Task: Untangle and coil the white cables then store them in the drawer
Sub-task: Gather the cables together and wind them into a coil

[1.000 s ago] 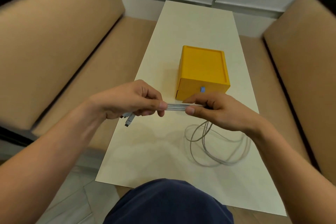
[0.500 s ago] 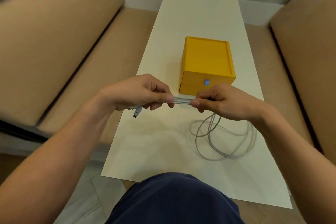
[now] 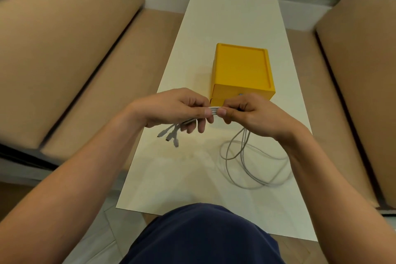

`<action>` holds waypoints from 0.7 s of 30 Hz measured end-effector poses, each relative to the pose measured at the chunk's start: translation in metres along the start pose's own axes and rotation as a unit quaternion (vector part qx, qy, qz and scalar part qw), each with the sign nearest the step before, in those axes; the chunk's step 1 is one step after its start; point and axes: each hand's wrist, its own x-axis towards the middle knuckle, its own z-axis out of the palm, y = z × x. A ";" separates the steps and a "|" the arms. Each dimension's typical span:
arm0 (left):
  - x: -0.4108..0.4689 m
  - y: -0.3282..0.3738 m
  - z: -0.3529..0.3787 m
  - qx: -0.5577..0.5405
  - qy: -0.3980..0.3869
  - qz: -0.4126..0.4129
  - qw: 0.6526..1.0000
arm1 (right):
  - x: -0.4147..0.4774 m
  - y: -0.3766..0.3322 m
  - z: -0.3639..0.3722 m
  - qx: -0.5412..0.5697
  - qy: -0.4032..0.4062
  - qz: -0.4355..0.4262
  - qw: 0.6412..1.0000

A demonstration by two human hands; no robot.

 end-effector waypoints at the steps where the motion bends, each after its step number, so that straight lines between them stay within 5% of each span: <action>1: 0.001 0.000 0.002 -0.001 0.010 0.005 1.000 | 0.000 0.001 0.000 -0.001 0.000 -0.002 1.000; 5: 0.002 -0.002 0.009 0.048 0.072 0.023 0.996 | -0.002 0.002 0.005 0.002 0.000 0.001 1.000; 11: -0.009 -0.010 0.010 0.055 0.090 0.016 0.994 | -0.014 0.008 -0.009 0.075 -0.122 0.062 0.988; 21: -0.017 -0.006 0.007 0.071 0.093 0.018 0.993 | -0.015 0.003 -0.009 0.105 -0.059 0.049 0.992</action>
